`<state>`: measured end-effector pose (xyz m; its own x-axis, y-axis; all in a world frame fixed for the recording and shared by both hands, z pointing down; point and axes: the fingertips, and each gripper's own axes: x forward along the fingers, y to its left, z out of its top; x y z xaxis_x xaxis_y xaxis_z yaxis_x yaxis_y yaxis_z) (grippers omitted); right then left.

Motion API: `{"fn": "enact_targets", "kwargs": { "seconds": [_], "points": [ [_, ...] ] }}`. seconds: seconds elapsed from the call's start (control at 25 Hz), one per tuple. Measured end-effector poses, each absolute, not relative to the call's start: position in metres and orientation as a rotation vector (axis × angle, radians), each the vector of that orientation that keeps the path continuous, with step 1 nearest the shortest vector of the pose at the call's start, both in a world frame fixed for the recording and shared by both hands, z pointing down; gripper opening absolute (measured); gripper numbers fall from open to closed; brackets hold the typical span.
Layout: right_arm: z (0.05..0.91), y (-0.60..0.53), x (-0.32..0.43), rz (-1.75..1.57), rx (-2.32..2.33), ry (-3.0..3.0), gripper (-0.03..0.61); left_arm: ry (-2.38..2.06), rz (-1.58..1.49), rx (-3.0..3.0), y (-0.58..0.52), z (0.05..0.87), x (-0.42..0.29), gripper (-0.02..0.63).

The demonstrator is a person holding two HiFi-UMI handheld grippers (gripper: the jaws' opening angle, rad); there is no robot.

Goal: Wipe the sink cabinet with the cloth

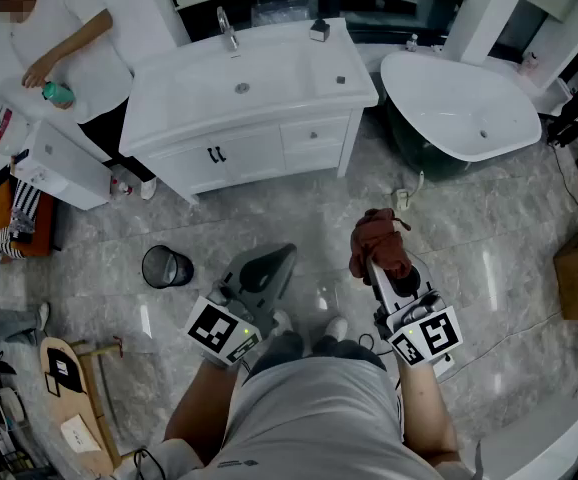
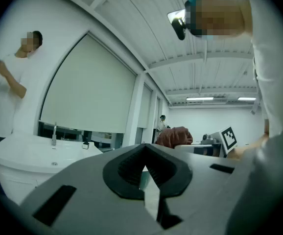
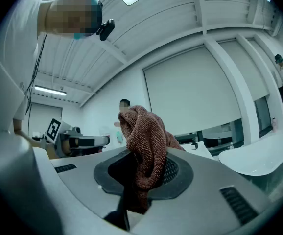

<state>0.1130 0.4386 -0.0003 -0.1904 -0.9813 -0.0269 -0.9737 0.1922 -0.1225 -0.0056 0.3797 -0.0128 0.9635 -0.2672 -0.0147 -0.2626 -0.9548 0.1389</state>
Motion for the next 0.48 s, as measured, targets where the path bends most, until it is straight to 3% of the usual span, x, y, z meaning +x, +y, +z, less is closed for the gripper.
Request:
{"fn": "enact_targets", "kwargs": {
  "seconds": [0.48],
  "points": [
    [0.006, 0.407, 0.078, -0.183, -1.983, 2.314, 0.078, -0.439, -0.031, 2.957, 0.338, -0.003, -0.042, 0.011]
  ]
}}
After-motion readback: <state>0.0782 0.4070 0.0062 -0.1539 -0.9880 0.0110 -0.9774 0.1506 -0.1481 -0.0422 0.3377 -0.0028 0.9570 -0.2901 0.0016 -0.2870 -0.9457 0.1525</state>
